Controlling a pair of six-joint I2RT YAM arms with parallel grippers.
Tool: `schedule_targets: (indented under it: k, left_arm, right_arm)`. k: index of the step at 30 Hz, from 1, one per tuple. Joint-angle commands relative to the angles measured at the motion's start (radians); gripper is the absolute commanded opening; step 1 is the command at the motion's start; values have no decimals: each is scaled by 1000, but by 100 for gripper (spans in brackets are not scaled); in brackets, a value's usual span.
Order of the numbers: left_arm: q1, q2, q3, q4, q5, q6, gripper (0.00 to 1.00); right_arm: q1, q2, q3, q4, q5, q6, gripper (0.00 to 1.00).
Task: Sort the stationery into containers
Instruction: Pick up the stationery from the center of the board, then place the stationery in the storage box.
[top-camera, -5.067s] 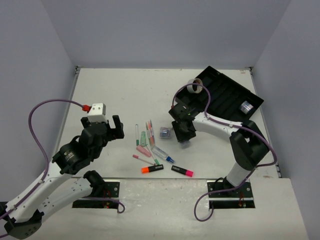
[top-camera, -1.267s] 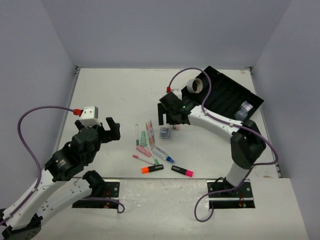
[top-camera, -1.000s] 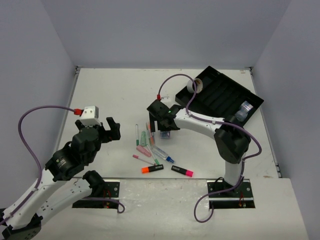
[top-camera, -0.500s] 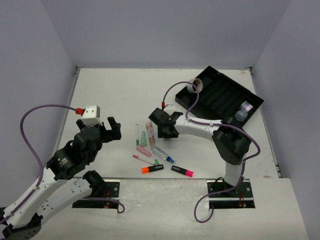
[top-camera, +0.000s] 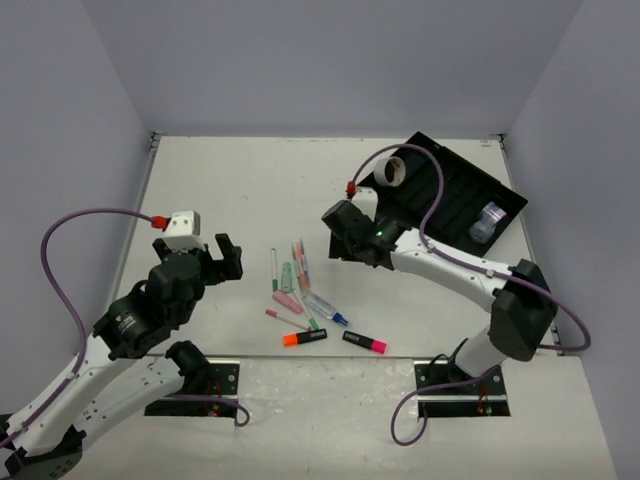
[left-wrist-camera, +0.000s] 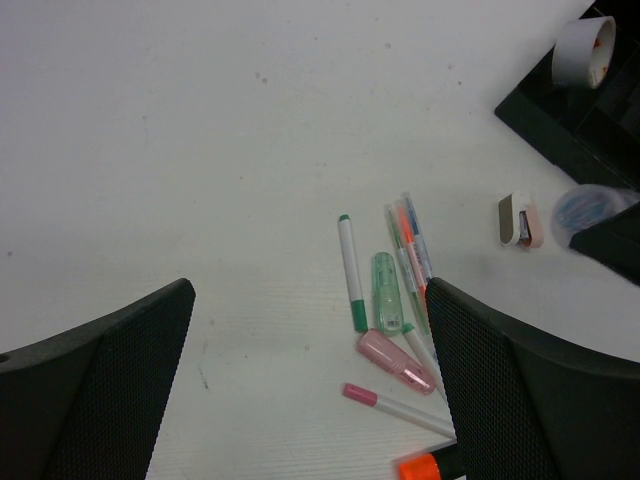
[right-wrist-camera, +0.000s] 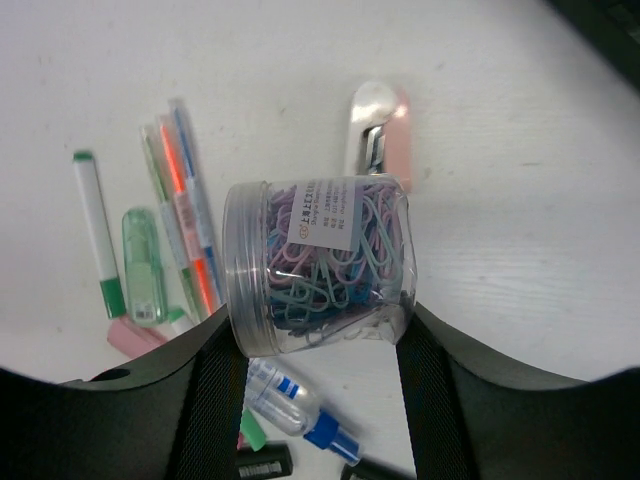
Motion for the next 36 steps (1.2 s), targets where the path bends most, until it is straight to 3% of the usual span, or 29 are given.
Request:
schedule_targets:
  k: [1,3,6,13,22,28,34,36]
  left_arm:
    - [4,-19,1,35,-6,22,100]
    - [4,-24,1,35,-5,22,100]
    - [4,-31,0,38,-3,23,100]
    - [3,-26,1,41,6,31,100]
    - [4,-30,-2,49,17,37,100]
    - [4,-24,-3,49,18,37,100]
    - [4,-30,-2,51,24,41,100]
    - [3,-30,-3,53,25,42,100]
  right_arm:
    - [-279,-200,-88,-50,106,-61,25]
    - [-394,-259,-136,-50,131,-100,25]
    - [-667,-332,-197,-34,80,-185,25]
    - [-924,-201,-153,20,-71,-309,27]
    - [-958,-40,-154,70,-116,-305,28]
    - [-970,-3,-158,101,-129,-296,35]
    - [-973,-13,-161,92,-122,-282,69]
    - [-972,-22,-156,83,-112,-281,71]
